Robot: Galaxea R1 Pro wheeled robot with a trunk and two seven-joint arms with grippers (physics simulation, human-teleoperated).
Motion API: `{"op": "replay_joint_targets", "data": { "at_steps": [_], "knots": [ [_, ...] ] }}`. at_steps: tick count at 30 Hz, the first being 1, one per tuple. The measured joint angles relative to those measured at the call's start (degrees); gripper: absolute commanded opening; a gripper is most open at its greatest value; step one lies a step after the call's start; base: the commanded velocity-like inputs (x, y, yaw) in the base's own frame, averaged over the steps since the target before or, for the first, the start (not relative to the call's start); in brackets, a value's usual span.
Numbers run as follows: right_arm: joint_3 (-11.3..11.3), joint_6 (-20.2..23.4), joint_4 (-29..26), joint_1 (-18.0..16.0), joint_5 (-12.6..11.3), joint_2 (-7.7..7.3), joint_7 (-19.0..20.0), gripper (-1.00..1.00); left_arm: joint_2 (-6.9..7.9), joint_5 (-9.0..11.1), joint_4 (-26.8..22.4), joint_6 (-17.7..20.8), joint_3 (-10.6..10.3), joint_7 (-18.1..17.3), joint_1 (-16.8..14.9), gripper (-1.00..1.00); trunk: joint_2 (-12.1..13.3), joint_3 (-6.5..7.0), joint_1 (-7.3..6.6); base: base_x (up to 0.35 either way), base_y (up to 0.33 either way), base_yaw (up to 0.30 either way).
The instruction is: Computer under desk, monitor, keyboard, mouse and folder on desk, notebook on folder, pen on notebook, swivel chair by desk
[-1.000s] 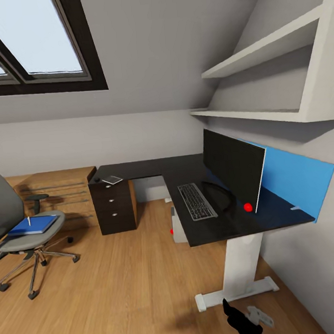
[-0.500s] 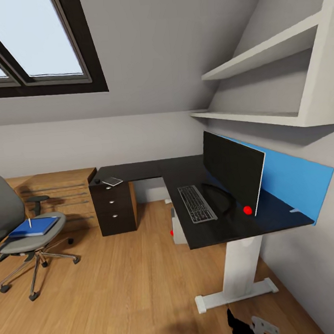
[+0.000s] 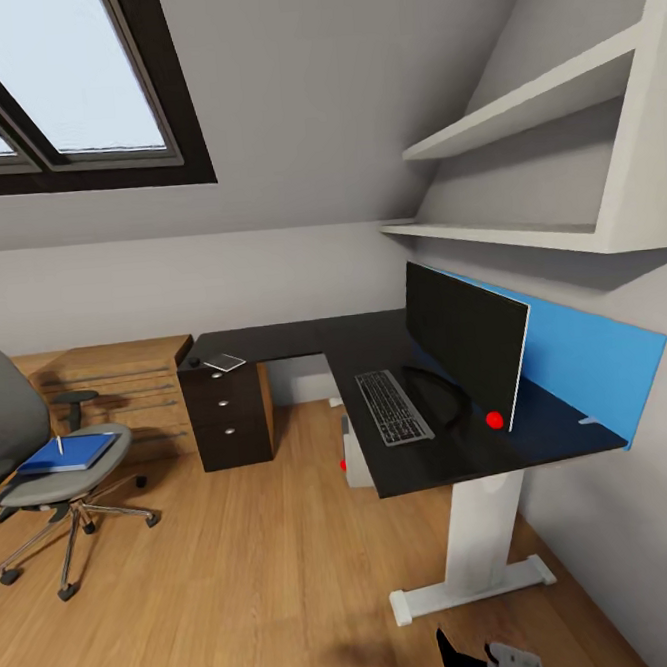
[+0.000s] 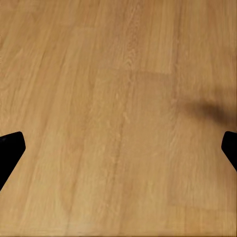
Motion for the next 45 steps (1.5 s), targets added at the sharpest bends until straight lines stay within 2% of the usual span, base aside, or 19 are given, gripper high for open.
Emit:
{"op": "replay_joint_targets", "data": {
  "at_steps": [3,4,6,8,19,31,39,45],
  "knots": [
    [0.13,-0.12,0.06,0.0,0.03,0.06,0.04,1.0,-0.01,0.0,0.1,0.0,0.02,0.01,0.0,1.0,0.0,0.0,0.0,-0.031,0.196,0.078],
    [0.23,-1.35,3.39,-0.03,0.02,2.81,-0.32,1.0,-0.06,-0.04,0.4,-0.07,0.04,0.01,0.0,1.0,0.0,-0.01,0.0,-0.032,0.31,0.243],
    [0.14,-2.62,5.03,-0.11,0.0,3.82,-0.65,1.0,-0.07,-0.06,0.53,-0.07,0.04,0.01,0.0,1.0,0.0,-0.02,0.0,-0.021,0.316,0.255],
    [0.12,-6.65,7.71,-0.22,-0.03,4.6,-1.91,1.0,-0.09,-0.08,0.69,-0.04,0.04,0.08,0.0,1.0,0.0,-0.05,-0.01,0.048,0.323,0.271],
    [0.01,-8.96,8.66,-0.27,-0.3,4.91,-4.18,1.0,-0.13,-0.09,1.5,-0.01,0.03,0.03,0.0,1.0,0.0,-0.09,-0.03,0.199,0.245,0.278],
    [-0.15,-9.13,8.6,-0.27,-0.46,4.89,-5.18,1.0,-0.27,-0.23,3.53,-0.02,0.01,0.16,0.0,1.0,0.0,-0.09,-0.01,0.073,0.027,0.284],
    [-0.15,-9.15,8.73,-0.27,-0.46,4.96,-5.26,1.0,-0.27,-0.22,3.72,-0.02,0.0,0.17,0.0,1.0,0.0,-0.11,-0.03,0.26,0.049,0.266],
    [-0.15,-9.15,8.68,-0.27,-0.46,4.89,-5.27,1.0,-0.31,-0.24,4.4,-0.04,-0.1,0.06,0.0,1.0,0.0,-0.26,-0.04,0.313,0.065,0.07]
  ]
}}
